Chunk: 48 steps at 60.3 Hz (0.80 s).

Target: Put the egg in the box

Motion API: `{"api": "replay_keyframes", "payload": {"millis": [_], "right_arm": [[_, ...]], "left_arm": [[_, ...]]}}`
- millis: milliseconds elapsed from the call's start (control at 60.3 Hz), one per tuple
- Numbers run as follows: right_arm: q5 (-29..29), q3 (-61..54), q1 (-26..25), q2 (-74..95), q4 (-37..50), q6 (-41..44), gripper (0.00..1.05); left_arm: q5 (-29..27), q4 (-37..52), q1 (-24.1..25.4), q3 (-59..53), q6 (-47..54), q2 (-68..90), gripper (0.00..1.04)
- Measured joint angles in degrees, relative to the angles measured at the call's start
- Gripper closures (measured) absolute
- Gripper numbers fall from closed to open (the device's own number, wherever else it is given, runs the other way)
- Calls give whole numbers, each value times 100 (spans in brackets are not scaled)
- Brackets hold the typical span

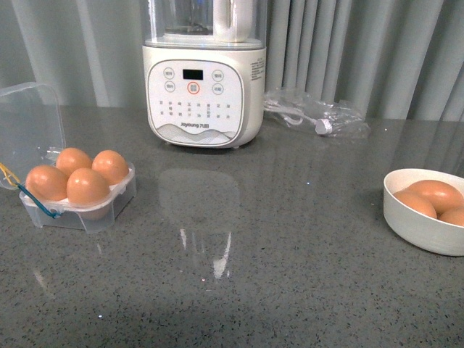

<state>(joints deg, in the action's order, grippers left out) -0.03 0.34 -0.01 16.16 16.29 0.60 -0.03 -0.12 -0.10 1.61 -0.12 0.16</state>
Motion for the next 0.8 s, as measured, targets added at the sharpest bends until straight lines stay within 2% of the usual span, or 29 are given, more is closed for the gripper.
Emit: {"api": "replay_keyframes", "payload": {"millis": [414,530,796], "right_arm": [[0,0,0,-621,-614,0,102],[-2,2,0,-1410,-1580,0,102],[-2,2,0,-1589,-1626,4,101]], "left_arm": [[0,0,0,0,0,0,7],[-2,0,0,0,0,0,7],[2,0,0,0,0,-11,7]]}}
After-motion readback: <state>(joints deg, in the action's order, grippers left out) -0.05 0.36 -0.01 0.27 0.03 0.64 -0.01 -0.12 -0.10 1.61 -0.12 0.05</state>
